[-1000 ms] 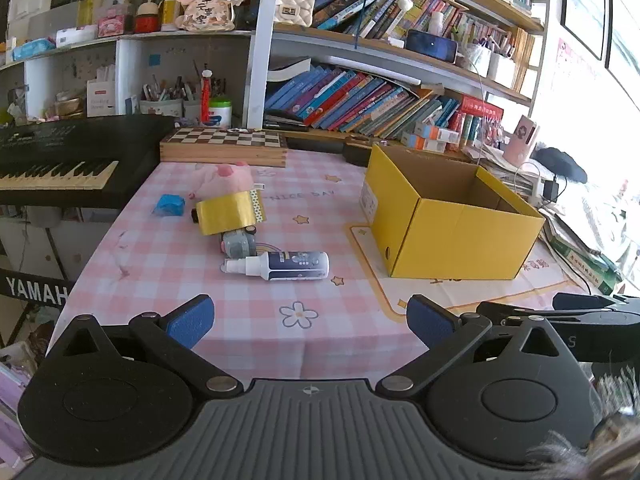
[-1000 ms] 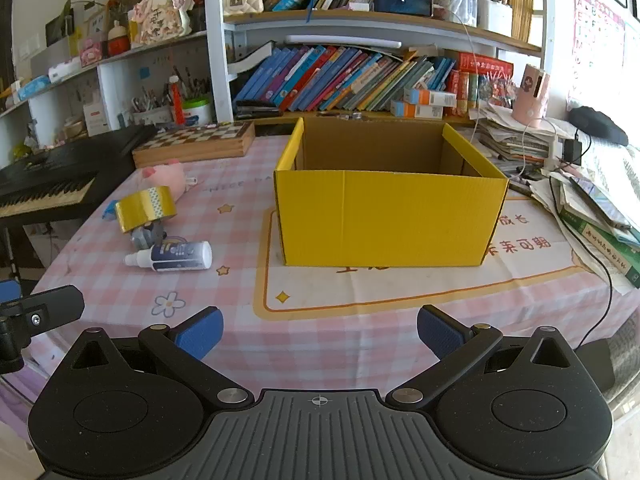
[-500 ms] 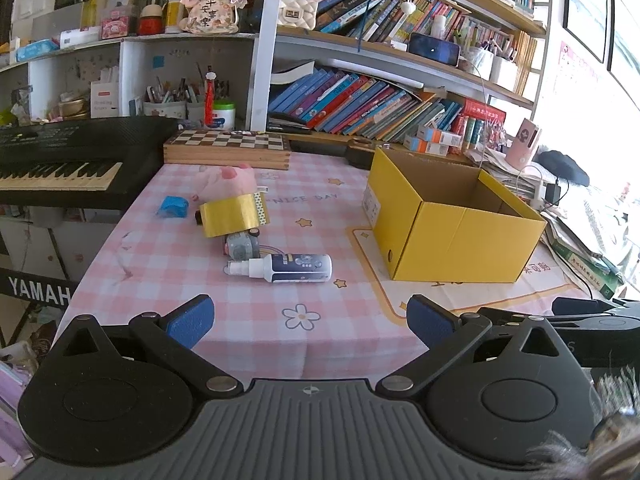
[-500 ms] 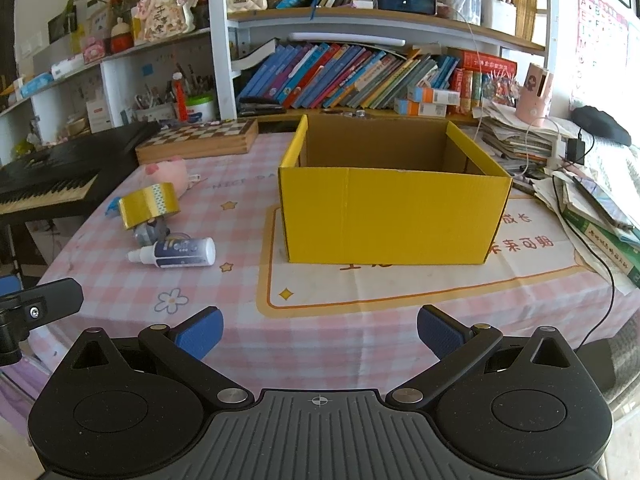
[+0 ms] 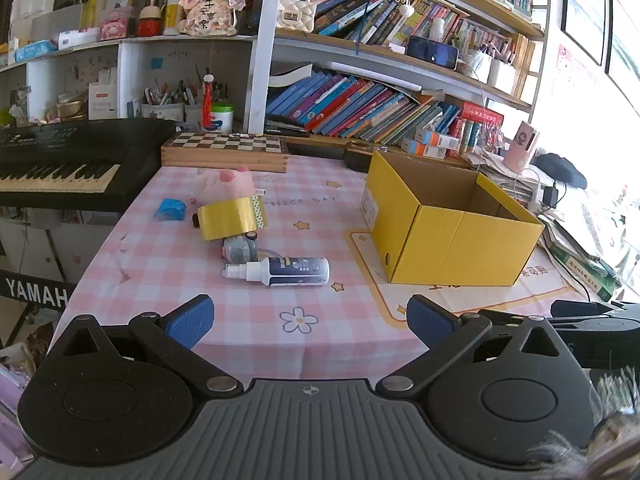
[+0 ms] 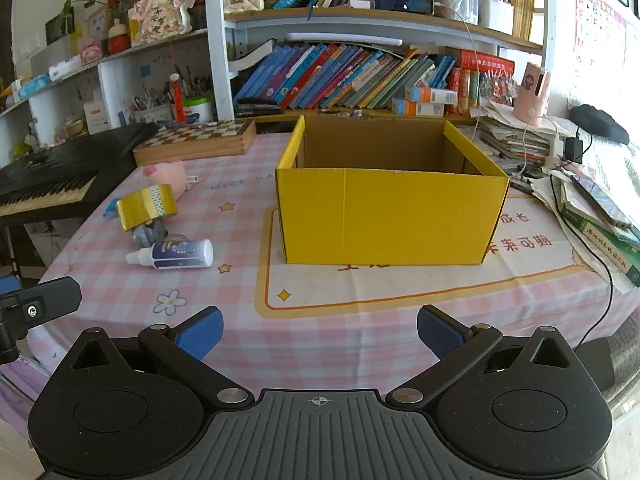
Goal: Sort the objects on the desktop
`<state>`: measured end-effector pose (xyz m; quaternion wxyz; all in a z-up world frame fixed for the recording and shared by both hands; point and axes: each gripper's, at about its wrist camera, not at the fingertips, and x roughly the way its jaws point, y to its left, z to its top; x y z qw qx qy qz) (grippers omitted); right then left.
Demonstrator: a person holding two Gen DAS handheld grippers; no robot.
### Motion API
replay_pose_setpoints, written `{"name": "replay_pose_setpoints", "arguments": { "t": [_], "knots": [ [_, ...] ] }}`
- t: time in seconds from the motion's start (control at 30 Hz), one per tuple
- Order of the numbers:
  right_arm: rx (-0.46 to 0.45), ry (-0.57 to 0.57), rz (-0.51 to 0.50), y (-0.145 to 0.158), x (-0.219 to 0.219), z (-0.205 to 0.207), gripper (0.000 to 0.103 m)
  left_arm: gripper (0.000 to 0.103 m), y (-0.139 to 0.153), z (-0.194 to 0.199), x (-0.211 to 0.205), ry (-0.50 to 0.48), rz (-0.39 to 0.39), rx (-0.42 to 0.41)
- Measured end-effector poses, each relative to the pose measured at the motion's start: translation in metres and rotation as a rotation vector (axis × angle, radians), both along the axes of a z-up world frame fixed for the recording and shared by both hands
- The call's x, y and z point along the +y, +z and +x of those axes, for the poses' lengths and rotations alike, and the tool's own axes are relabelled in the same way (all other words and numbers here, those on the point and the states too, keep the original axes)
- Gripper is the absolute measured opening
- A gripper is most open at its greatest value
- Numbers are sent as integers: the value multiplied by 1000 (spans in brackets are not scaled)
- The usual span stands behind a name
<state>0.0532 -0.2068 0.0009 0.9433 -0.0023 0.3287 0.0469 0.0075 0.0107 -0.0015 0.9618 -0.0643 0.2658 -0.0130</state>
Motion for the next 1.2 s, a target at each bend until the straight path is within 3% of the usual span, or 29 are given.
{"name": "replay_pose_setpoints", "arguments": {
  "t": [0.27, 0.57, 1.2],
  "knots": [
    [4, 5, -2, 1, 0, 3, 103, 103, 1, 2, 0, -7, -3, -7],
    [5, 16, -8, 1, 5, 6, 103, 103, -5, 13, 6, 5, -19, 57],
    [9, 38, -20, 1, 15, 9, 103, 103, -8, 15, 7, -6, -16, 64]
  ]
}}
